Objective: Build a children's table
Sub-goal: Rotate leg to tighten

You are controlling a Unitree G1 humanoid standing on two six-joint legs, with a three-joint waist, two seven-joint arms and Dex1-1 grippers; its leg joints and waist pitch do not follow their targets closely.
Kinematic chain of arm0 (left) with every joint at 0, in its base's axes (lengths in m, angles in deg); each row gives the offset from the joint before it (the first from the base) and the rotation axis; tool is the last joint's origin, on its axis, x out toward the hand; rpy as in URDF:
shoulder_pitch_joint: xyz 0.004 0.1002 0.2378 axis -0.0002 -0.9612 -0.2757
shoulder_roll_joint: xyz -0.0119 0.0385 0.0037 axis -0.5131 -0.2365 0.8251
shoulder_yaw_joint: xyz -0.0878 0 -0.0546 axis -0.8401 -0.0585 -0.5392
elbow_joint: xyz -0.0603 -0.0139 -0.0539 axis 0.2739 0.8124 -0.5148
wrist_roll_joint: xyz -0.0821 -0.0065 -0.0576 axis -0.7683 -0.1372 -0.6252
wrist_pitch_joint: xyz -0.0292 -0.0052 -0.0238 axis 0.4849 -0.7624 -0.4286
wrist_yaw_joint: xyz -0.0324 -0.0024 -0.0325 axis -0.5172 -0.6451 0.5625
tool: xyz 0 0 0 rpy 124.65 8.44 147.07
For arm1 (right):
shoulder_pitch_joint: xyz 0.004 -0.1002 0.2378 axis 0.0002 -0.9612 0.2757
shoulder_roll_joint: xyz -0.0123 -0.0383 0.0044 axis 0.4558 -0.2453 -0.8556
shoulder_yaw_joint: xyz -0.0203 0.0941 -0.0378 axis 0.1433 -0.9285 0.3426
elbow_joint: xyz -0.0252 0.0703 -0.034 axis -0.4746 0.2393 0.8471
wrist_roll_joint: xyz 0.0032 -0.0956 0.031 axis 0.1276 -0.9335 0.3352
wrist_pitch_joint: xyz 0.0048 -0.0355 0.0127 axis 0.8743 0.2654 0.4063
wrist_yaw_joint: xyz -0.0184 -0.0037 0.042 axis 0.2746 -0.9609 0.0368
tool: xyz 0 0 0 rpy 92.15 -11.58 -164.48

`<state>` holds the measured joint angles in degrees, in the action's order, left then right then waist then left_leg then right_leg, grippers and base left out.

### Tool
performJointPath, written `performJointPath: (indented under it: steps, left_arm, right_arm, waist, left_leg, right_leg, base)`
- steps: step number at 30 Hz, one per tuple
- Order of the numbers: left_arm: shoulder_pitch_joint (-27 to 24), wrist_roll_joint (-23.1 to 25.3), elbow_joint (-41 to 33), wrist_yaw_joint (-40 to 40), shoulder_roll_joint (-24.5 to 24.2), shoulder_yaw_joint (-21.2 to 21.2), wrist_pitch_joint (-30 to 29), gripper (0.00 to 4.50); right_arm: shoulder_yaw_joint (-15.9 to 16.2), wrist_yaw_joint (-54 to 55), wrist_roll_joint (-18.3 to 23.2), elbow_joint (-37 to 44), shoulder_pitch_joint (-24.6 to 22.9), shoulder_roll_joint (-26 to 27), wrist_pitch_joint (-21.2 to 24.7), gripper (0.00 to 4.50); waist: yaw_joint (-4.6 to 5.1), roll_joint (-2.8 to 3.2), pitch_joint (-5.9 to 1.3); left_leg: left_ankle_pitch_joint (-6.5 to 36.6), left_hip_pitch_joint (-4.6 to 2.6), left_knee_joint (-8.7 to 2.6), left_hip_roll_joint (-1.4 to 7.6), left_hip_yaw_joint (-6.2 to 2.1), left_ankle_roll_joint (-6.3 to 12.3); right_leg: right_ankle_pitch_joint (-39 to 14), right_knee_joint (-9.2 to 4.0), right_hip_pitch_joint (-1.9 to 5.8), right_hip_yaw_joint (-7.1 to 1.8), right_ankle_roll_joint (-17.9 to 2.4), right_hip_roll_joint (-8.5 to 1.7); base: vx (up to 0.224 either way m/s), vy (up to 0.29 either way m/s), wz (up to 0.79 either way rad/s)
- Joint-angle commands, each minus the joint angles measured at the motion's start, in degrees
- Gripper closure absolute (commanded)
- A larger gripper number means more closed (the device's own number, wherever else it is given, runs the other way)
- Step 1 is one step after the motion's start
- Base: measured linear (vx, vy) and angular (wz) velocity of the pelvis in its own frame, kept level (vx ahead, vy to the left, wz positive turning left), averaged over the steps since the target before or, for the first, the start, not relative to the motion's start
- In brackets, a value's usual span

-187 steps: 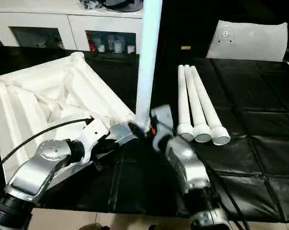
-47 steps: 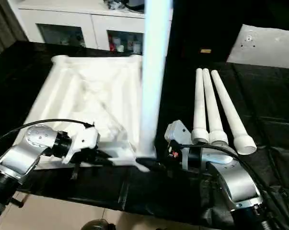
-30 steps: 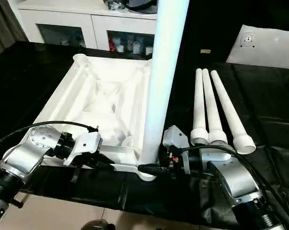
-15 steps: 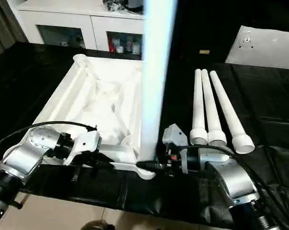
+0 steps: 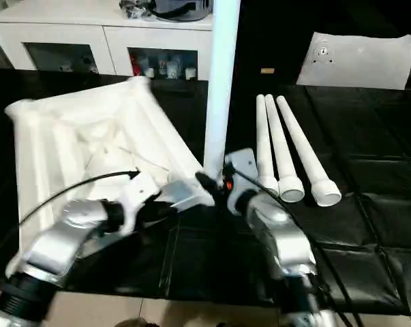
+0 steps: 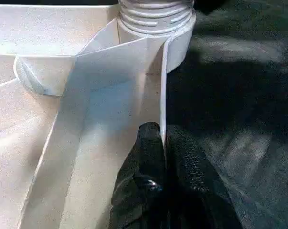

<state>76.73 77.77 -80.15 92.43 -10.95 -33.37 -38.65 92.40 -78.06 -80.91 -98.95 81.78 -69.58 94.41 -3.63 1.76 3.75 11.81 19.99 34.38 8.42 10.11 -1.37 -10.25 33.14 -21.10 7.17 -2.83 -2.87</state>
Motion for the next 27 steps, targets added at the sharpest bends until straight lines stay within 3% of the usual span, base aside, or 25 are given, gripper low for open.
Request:
performJointPath:
  steps: [1, 2, 4, 11, 17, 18, 21, 23, 24, 26, 27]
  left_arm:
    - [2.3, -1.3, -3.7, -1.2, 2.6, 2.2, 2.2, 4.50]
    - [2.3, -1.3, -3.6, -1.2, 2.6, 2.2, 2.2, 4.50]
    - [2.8, -1.1, -3.2, -0.6, 1.8, 2.2, 2.2, 4.50]
    - [3.5, -0.7, -2.1, 0.8, -0.6, 1.4, 2.4, 4.50]
    - [4.3, -2.1, 1.1, 6.7, -5.0, 0.8, 8.7, 4.50]
    - [4.7, -2.1, 2.5, 9.6, -7.0, 1.4, 11.7, 4.50]
    - [4.9, -1.9, 3.4, 11.4, -8.2, 2.0, 13.8, 4.50]
    - [5.0, -2.2, 4.1, 13.6, -9.2, 2.5, 15.3, 4.50]
    - [5.4, -3.6, 5.7, 18.9, -11.0, 3.0, 18.2, 4.50]
    - [5.6, -4.1, 6.3, 20.2, -11.5, 3.1, 18.9, 4.50]
    - [6.2, -4.3, 7.5, 22.3, -12.4, 3.6, 20.4, 4.50]
  right_arm:
    - [5.7, -2.1, 1.5, -2.8, -0.9, 3.6, 3.4, 2.11]
    - [5.7, -2.2, 1.5, -2.8, -0.9, 3.6, 3.4, 2.11]
    - [5.1, -2.4, 1.6, -3.0, -0.8, 3.5, 2.6, 1.41]
    - [3.0, -3.0, 1.2, -2.9, -0.5, 2.1, 0.4, 0.92]
    - [3.2, -12.9, 2.9, 2.5, -3.4, -5.5, -3.5, 0.31]
    - [2.5, -17.4, 3.9, 4.2, -4.4, -9.0, -4.9, 0.22]
    - [2.0, -19.8, 4.5, 5.0, -4.9, -10.9, -5.4, 0.05]
    - [1.6, -21.8, 4.9, 5.6, -5.1, -12.7, -5.3, 0.05]
    - [1.5, -26.7, 6.3, 7.8, -5.6, -16.7, -4.2, 0.05]
    - [1.5, -28.0, 6.7, 8.3, -5.8, -17.8, -4.0, 0.05]
    - [2.1, -30.4, 6.7, 8.8, -6.1, -19.5, -5.1, 0.05]
  waist:
    - [-0.24, -0.24, -3.64]
    - [-0.25, -0.23, -3.67]
    - [-0.17, -0.20, -3.54]
    - [0.08, 0.22, -3.55]
    - [-0.56, 0.03, -3.97]
    - [-0.81, 0.12, -4.04]
    - [-1.29, 0.11, -4.04]
    - [-1.73, 0.12, -4.10]
    - [-1.85, 0.47, -4.08]
    - [-2.10, 0.29, -4.12]
    - [-2.42, 0.57, -4.12]
  left_leg:
    - [7.8, -0.01, -4.01, 5.42, -2.59, 3.02]
    - [7.7, 0.00, -4.03, 5.43, -2.60, 3.12]
    - [8.6, -0.11, -4.14, 5.53, -2.64, 3.02]
    - [10.9, -0.29, -4.27, 5.64, -2.82, 1.88]
    - [7.2, 0.19, -3.91, 5.56, -2.62, 4.01]
    - [6.8, 0.15, -3.87, 5.59, -2.65, 4.17]
    - [7.0, 0.09, -3.84, 5.71, -2.54, 4.74]
    - [7.3, -0.03, -3.88, 5.86, -2.55, 4.55]
    - [7.5, -0.03, -3.80, 5.72, -2.58, 4.76]
    - [7.5, -0.12, -3.92, 6.07, -2.61, 4.66]
    - [8.3, -0.22, -3.82, 5.89, -2.51, 4.53]
  right_leg:
    - [-18.2, -4.58, 2.39, -4.82, -6.5, -7.64]
    - [-18.1, -4.59, 2.45, -4.77, -6.4, -7.65]
    - [-19.1, -4.72, 2.37, -4.72, -6.1, -7.56]
    - [-19.5, -4.77, 2.33, -4.76, -6.2, -7.65]
    - [-13.9, -4.13, 2.59, -4.83, -6.8, -7.55]
    - [-13.5, -4.03, 2.66, -4.79, -6.9, -7.53]
    - [-13.9, -4.08, 2.42, -4.82, -6.8, -7.45]
    - [-14.3, -4.03, 2.37, -4.83, -7.0, -7.56]
    - [-14.5, -4.20, 2.31, -4.73, -6.9, -7.47]
    - [-13.4, -3.82, 2.21, -4.80, -6.9, -7.34]
    - [-14.2, -4.04, 2.21, -4.73, -7.2, -7.50]
  base:
    - [0.000, 0.000, 0.00]
    - [0.000, 0.000, 0.00]
    - [0.000, 0.000, 0.00]
    - [0.000, 0.000, 0.00]
    - [0.000, 0.000, 0.00]
    - [0.000, 0.000, 0.00]
    - [0.000, 0.000, 0.00]
    - [0.000, 0.000, 0.00]
    - [0.000, 0.000, 0.00]
    - [0.000, 0.000, 0.00]
    - [0.000, 0.000, 0.00]
